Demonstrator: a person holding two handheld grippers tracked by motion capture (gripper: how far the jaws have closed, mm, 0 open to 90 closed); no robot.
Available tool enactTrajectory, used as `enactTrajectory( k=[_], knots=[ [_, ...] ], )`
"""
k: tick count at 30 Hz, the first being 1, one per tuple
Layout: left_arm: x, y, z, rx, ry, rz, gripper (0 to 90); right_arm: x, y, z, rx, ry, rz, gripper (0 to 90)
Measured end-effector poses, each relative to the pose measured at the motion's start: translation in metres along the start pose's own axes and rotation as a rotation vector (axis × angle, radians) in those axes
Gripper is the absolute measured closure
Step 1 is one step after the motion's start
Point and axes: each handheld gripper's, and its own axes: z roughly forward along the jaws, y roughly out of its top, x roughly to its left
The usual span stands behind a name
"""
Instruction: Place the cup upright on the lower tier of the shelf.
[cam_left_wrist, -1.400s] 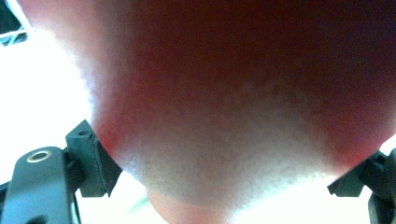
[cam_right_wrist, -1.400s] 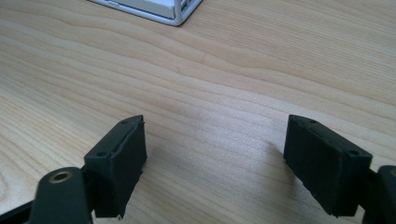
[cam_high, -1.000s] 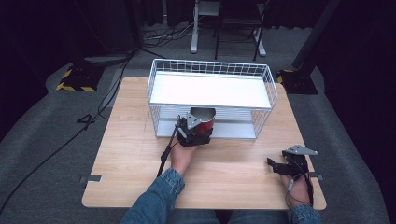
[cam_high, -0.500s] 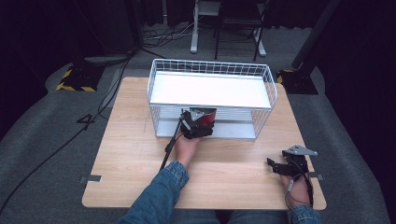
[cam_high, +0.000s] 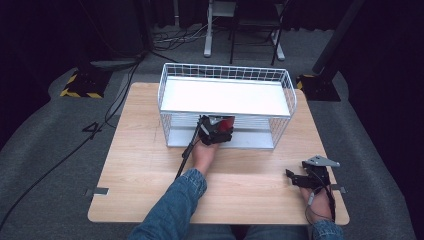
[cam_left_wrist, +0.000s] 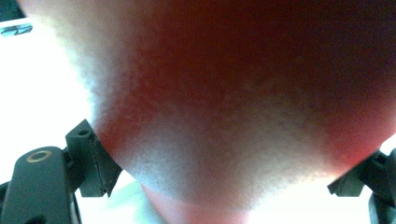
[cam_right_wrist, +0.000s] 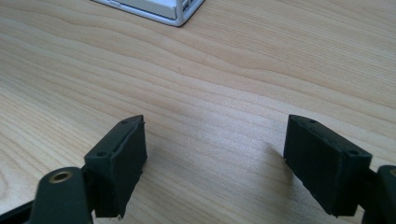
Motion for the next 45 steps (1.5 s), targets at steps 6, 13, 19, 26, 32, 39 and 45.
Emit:
enactTrajectory(
  k=[6, 13, 19, 26, 32, 39, 45],
  knots=[
    [0.001, 0.0, 0.004, -0.009, -0.035, 0.03, 16.2, 0.0, 0.0, 0.0, 0.0, 0.0, 0.0, 21.7],
    [-0.001, -0.001, 0.003, -0.025, 0.008, 0.011, 16.0, 0.0, 0.0, 0.0, 0.0, 0.0, 0.0, 21.7],
    [0.003, 0.0, 0.005, -0.02, -0.07, 0.05, 15.9, 0.0, 0.0, 0.0, 0.0, -0.001, -0.001, 21.7],
    [0.001, -0.001, 0.003, -0.028, -0.024, 0.016, 15.4, 0.0, 0.0, 0.0, 0.0, 0.0, -0.001, 21.7],
    [-0.001, -0.002, 0.0, -0.061, 0.005, -0.013, 0.0, 0.0, 0.0, 0.0, 0.002, -0.001, -0.002, 21.7],
    [-0.004, -0.003, -0.004, -0.078, -0.005, -0.018, 0.0, 0.0, 0.0, 0.0, 0.001, 0.0, -0.002, 21.7],
    [-0.002, -0.003, -0.014, -0.085, -0.005, -0.008, 0.0, 0.0, 0.0, 0.0, 0.002, 0.0, -0.003, 21.8]
  ],
)
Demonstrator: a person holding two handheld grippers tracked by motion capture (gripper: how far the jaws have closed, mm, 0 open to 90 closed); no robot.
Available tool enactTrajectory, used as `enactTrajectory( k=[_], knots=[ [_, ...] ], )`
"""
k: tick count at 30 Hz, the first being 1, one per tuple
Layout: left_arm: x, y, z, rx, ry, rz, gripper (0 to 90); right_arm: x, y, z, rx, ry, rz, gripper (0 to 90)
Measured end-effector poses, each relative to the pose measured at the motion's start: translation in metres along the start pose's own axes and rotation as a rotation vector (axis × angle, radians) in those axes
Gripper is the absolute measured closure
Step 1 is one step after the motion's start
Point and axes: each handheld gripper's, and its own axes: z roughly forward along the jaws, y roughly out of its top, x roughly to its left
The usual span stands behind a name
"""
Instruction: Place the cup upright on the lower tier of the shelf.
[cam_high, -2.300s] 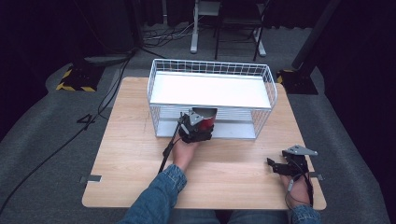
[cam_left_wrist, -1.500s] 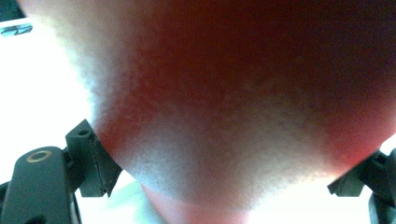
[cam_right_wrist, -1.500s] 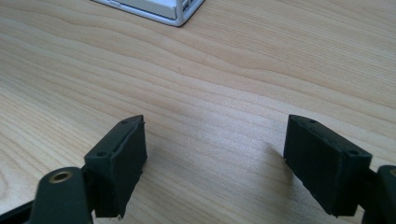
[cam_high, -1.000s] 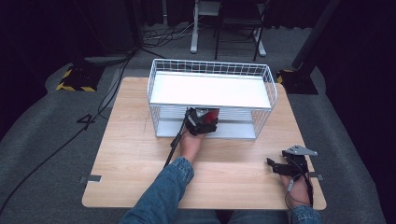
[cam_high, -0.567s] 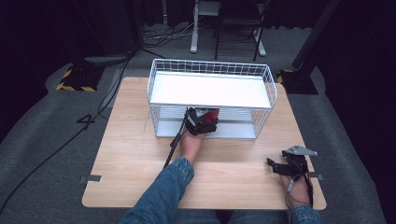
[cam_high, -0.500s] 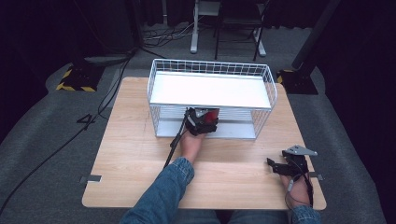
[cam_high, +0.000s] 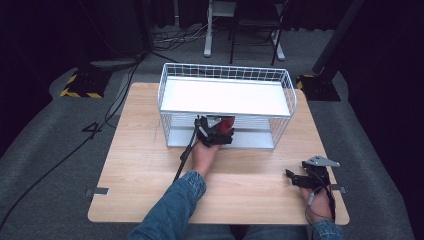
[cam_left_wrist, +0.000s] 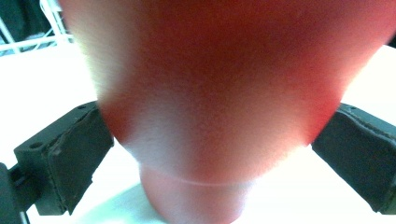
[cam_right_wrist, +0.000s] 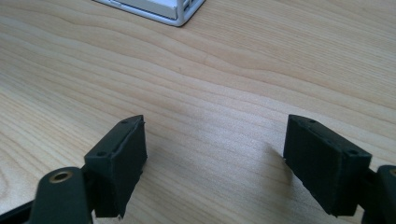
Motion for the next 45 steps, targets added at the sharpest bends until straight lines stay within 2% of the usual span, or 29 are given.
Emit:
enactTrajectory(
  k=[3, 6, 8, 11, 12, 14, 18, 22, 27, 28, 31, 35, 39, 42, 45],
  knots=[
    [0.001, -0.002, -0.005, 0.0, 0.003, -0.009, 0.0, 0.0, 0.0, 0.0, -0.001, 0.0, 0.003, 21.8],
    [0.002, -0.005, -0.01, -0.003, -0.011, -0.007, 0.0, 0.0, 0.0, 0.0, -0.001, 0.0, 0.002, 21.9],
    [0.002, -0.007, -0.015, -0.004, -0.004, -0.009, 0.0, 0.0, 0.0, 0.0, -0.001, -0.001, 0.001, 21.9],
    [0.002, -0.009, -0.023, -0.012, -0.006, 0.0, 0.0, 0.0, 0.0, 0.0, -0.001, -0.001, 0.0, 21.9],
    [0.0, -0.011, -0.026, -0.016, -0.005, -0.016, 0.0, 0.0, 0.0, 0.0, -0.001, -0.001, 0.0, 21.9],
    [0.001, -0.013, -0.031, -0.004, -0.012, -0.011, 0.0, 0.0, 0.0, 0.0, -0.001, -0.001, 0.002, 21.9],
    [0.003, -0.016, -0.045, -0.007, -0.017, -0.018, 0.0, 0.0, 0.0, 0.0, 0.0, 0.0, 0.004, 21.7],
    [0.002, -0.018, -0.06, 0.0, -0.02, -0.008, 0.0, 0.001, 0.001, 0.001, 0.003, 0.008, 0.004, 21.7],
    [0.002, -0.02, -0.084, 0.006, -0.04, 0.022, 0.1, 0.0, 0.001, 0.001, 0.005, 0.01, 0.011, 21.5],
    [0.001, -0.021, -0.088, 0.007, -0.044, 0.017, 0.1, 0.0, 0.001, 0.002, 0.004, 0.011, 0.009, 21.6],
    [0.002, -0.024, -0.104, 0.032, -0.053, 0.031, 0.1, 0.001, 0.001, 0.002, 0.007, 0.015, 0.012, 21.6],
    [0.003, -0.025, -0.125, 0.038, -0.071, 0.028, 0.1, 0.001, 0.001, 0.002, 0.008, 0.018, 0.012, 21.4],
    [0.004, -0.026, -0.148, 0.024, -0.089, 0.019, 0.1, 0.001, 0.002, 0.002, 0.009, 0.024, 0.011, 21.2],
    [0.006, -0.027, -0.163, 0.022, -0.089, 0.024, 0.1, 0.001, 0.002, 0.003, 0.006, 0.026, 0.008, 21.3],
    [0.01, -0.03, -0.177, 0.022, -0.1, -0.006, 0.1, 0.001, 0.002, 0.003, 0.006, 0.027, 0.006, 21.3]
  ],
)
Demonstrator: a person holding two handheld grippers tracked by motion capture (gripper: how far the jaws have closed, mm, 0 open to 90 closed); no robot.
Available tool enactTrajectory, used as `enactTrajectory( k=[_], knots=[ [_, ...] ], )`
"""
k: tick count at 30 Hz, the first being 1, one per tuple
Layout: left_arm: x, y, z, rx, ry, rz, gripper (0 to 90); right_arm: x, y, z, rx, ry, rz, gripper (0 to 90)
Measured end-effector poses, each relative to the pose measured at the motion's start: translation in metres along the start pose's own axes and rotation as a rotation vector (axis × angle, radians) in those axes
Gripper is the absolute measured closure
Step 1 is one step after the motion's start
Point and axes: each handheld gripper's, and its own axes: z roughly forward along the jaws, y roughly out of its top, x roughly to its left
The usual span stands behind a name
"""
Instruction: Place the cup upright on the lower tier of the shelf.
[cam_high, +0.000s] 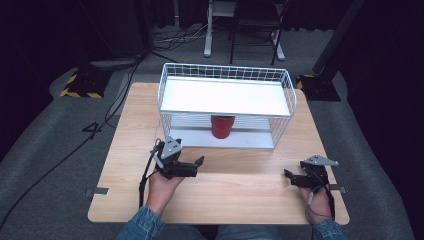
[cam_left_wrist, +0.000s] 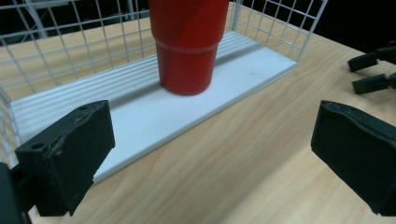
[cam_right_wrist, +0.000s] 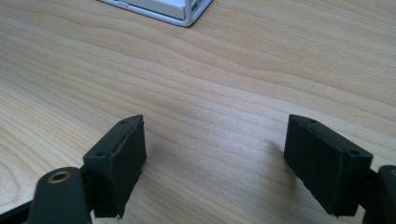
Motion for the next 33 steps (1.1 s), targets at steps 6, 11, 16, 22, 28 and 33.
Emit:
enactTrajectory(
  k=[6, 11, 16, 22, 28, 33],
  knots=[
    [0.007, -0.007, -0.027, 0.004, 0.005, 0.008, 0.1, 0.0, 0.0, 0.0, -0.001, 0.001, 0.001, 21.2],
    [0.015, -0.011, -0.048, 0.016, 0.01, -0.002, 0.1, 0.0, 0.0, 0.0, -0.001, 0.0, 0.001, 21.2],
    [0.019, -0.021, -0.064, 0.044, 0.016, -0.015, 0.0, 0.0, 0.0, 0.0, -0.001, 0.0, 0.001, 21.2],
    [0.025, -0.039, -0.08, 0.068, 0.033, -0.07, 0.0, 0.0, 0.0, 0.0, 0.0, 0.001, 0.001, 21.1],
    [0.032, -0.053, -0.085, 0.143, 0.091, -0.081, 0.0, 0.0, 0.0, 0.0, 0.0, 0.001, 0.001, 21.1],
    [0.036, -0.065, -0.084, 0.218, 0.085, -0.088, 0.0, 0.0, 0.0, 0.0, 0.001, 0.002, 0.0, 21.2]
  ],
)
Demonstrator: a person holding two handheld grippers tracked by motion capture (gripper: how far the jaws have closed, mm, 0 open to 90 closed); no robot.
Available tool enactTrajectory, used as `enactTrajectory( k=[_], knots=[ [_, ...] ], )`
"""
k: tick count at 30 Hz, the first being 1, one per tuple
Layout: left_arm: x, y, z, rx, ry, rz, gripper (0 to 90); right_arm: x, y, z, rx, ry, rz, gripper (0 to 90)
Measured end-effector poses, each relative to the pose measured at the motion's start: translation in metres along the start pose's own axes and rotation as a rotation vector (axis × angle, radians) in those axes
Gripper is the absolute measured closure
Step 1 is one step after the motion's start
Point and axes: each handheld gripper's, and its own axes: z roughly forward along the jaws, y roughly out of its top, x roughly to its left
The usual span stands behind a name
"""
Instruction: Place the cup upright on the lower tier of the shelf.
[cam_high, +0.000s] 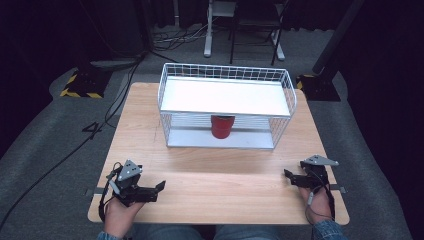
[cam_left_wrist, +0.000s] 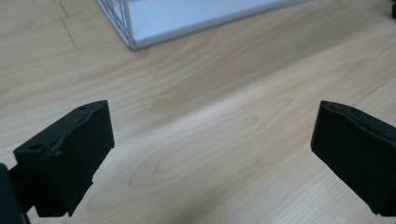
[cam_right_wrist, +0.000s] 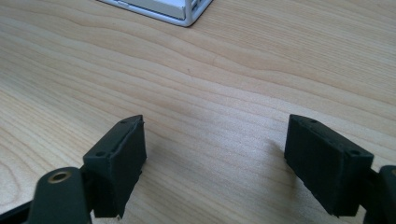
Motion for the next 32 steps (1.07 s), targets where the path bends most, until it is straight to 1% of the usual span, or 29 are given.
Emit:
enactTrajectory(
  k=[1, 3, 5, 7, 8, 9, 10, 12, 13, 15, 18, 23, 24, 25, 26, 32],
  knots=[
    [0.001, -0.002, 0.001, 0.013, 0.006, 0.0, 0.0, 0.0, 0.0, 0.0, -0.001, -0.001, 0.001, 21.1],
    [0.004, -0.007, 0.004, 0.043, -0.003, 0.0, 0.0, 0.0, 0.0, 0.0, -0.001, -0.001, 0.001, 21.1],
    [0.007, -0.011, 0.006, 0.069, -0.008, -0.011, 0.1, 0.0, 0.0, 0.0, -0.001, -0.001, 0.0, 21.2],
    [0.01, -0.014, 0.01, 0.095, -0.015, -0.005, 0.1, 0.0, 0.0, 0.0, 0.0, -0.002, 0.001, 21.2],
    [0.01, -0.016, 0.011, 0.114, -0.011, -0.006, 0.2, 0.0, 0.0, 0.0, 0.0, -0.002, 0.001, 21.2],
    [0.011, -0.017, 0.013, 0.131, -0.007, 0.002, 0.4, 0.0, 0.0, 0.0, 0.0, -0.002, 0.001, 21.2],
    [0.012, -0.018, 0.015, 0.149, -0.006, 0.007, 0.5, 0.0, 0.0, 0.0, 0.0, -0.002, 0.001, 21.2],
    [0.011, -0.021, 0.018, 0.175, -0.01, -0.002, 0.5, 0.0, 0.0, 0.0, 0.0, -0.002, 0.001, 21.2],
    [0.011, -0.021, 0.019, 0.19, -0.012, 0.008, 0.5, 0.0, 0.0, 0.0, -0.001, -0.002, 0.001, 21.2],
    [0.01, -0.023, 0.023, 0.199, -0.02, 0.0, 0.5, 0.0, 0.0, 0.0, 0.001, -0.002, 0.001, 21.2],
    [0.011, -0.025, 0.028, 0.221, -0.022, 0.014, 0.5, 0.0, 0.0, 0.0, 0.0, -0.002, 0.001, 21.2],
    [0.01, -0.028, 0.032, 0.21, 0.015, 0.06, 0.2, 0.0, 0.0, 0.0, 0.001, -0.002, 0.0, 21.2],
    [0.01, -0.03, 0.033, 0.199, 0.032, 0.082, 0.2, 0.0, 0.0, 0.0, 0.0, -0.002, 0.001, 21.2],
    [0.009, -0.033, 0.035, 0.174, 0.054, 0.103, 0.2, 0.0, 0.0, 0.0, 0.0, -0.002, 0.001, 21.2],
    [0.01, -0.033, 0.035, 0.165, 0.05, 0.102, 0.1, 0.0, 0.0, 0.0, 0.001, -0.002, 0.001, 21.2],
    [0.01, -0.033, 0.035, 0.166, 0.054, 0.099, 0.4, 0.0, 0.0, 0.0, 0.002, 0.0, 0.002, 21.1]
  ],
)
